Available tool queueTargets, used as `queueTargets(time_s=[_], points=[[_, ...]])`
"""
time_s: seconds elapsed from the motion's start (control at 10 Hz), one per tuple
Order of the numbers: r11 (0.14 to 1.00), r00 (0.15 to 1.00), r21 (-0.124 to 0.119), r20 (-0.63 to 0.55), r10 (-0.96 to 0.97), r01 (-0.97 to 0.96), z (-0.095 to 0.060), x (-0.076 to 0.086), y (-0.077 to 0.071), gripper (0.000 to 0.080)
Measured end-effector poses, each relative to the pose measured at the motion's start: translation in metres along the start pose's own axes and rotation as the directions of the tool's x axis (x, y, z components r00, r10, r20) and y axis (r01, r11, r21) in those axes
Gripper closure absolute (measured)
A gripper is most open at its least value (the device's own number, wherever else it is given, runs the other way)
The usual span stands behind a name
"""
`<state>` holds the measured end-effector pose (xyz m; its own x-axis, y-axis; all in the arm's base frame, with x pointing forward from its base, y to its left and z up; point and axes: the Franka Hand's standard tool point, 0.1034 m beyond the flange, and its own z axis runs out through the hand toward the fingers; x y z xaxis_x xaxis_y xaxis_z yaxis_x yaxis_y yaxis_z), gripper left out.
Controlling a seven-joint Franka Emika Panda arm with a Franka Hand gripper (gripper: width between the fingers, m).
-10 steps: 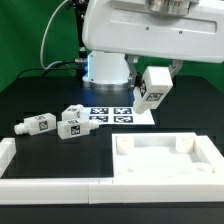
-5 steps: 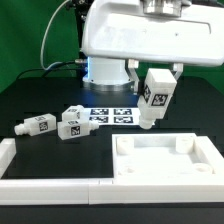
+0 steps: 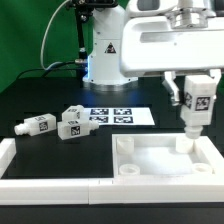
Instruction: Assemble one leg
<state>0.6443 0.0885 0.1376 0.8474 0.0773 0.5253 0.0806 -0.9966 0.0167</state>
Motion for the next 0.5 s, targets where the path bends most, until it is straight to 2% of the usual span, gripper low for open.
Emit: queueTargets(time_s=[0.2,0.3,0.4,0.5], points=[[1.0,1.0,0.002,0.0,-0.002,0.002,0.0,-0.001,-0.002,0.0518],[1.0,1.0,0.008,-0.02,-0.001,0.001,0.003,-0.008,-0.011,0.0518],[1.0,1.0,0.01,-0.021,-0.022,0.022,0.013,-0.021,-0.02,0.0518],[1.0,0.999,0.004,-0.017,-0.031,0.031,0.02,-0.027,-0.016,0.0518]])
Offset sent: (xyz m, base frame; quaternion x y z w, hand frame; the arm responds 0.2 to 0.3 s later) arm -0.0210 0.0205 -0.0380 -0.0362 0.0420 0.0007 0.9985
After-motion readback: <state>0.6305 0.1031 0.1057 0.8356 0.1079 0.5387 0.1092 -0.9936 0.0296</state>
